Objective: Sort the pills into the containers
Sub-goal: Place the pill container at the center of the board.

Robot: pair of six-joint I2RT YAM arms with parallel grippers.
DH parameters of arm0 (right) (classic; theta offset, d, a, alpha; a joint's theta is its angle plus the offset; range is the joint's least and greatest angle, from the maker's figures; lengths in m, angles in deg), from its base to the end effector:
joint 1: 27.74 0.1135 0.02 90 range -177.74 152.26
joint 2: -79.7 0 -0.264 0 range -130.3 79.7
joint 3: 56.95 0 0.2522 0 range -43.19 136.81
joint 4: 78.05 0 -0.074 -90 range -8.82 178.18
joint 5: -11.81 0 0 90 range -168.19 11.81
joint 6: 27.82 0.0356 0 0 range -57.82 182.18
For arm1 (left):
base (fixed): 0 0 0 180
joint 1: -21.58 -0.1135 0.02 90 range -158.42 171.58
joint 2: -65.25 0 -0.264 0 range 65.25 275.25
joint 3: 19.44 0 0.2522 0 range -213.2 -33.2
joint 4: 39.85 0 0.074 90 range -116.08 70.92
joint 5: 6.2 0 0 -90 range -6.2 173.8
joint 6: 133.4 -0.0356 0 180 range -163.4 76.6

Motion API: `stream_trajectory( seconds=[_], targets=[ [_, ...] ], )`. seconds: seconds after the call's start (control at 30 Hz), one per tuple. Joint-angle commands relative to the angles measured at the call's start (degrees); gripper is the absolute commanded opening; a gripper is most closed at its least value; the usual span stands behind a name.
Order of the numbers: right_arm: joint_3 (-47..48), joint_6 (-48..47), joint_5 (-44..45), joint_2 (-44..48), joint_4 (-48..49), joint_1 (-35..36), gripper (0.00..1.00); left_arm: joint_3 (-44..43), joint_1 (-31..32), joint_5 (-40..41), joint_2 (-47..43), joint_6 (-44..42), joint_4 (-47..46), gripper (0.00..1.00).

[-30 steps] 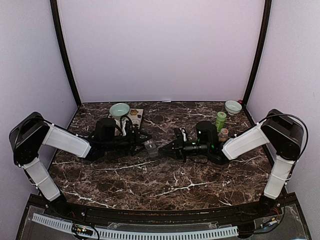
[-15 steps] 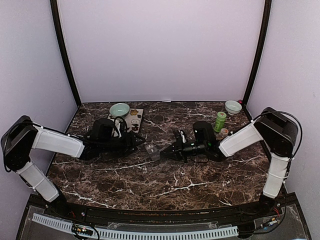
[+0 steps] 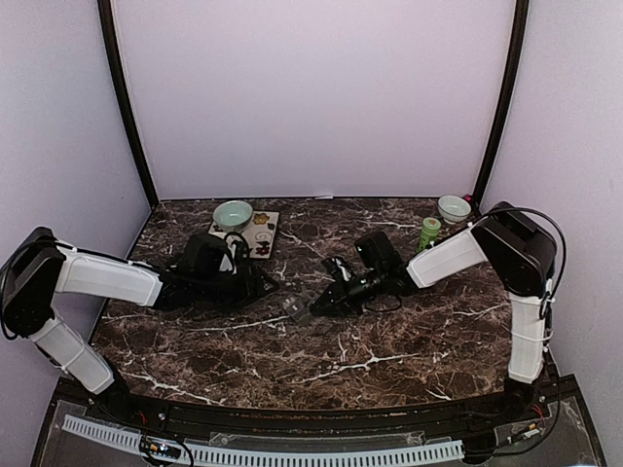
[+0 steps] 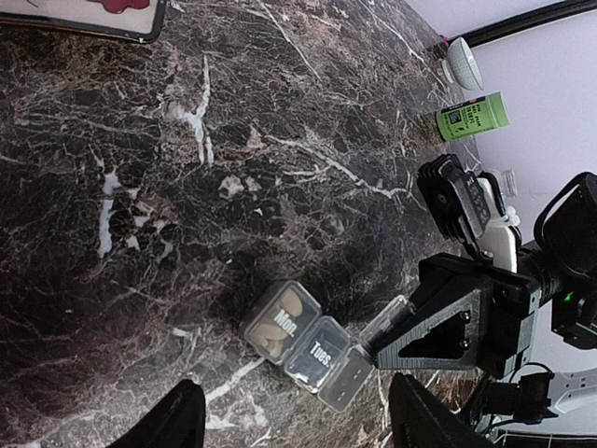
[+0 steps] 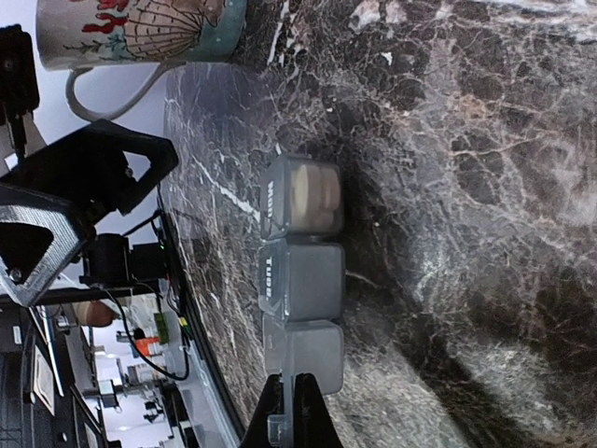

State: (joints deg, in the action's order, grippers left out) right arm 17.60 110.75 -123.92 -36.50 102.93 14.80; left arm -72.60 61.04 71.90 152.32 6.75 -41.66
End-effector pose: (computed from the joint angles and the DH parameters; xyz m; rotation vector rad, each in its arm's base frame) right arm 0.2775 0.2892 0.1183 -0.3664 2.6252 1.6215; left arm 0.2331 -0.2014 0.1786 -0.0835 2.3387 -1.0835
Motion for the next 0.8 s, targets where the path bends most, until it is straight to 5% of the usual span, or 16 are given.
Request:
stream_trajectory(
  seconds=[0.0,0.37,0.77],
  targets=[
    [2.9,-9.0,-1.4,-1.4,-8.0,-1.2,0.0,-1.5,0.8,1.9,-2.3,-3.3,3.4,0.7],
    [0.6,-8.9,0.4,-0.5,-7.5,-2.0,0.44,-0.8,1.0,2.6,-3.5,-4.0,4.4,0.7],
    [-1.7,-14.1,14.2,9.9,-18.9,-1.0,0.59,-2.5,1.1,4.9,-6.9,-9.2,7.2,0.71]
  ],
)
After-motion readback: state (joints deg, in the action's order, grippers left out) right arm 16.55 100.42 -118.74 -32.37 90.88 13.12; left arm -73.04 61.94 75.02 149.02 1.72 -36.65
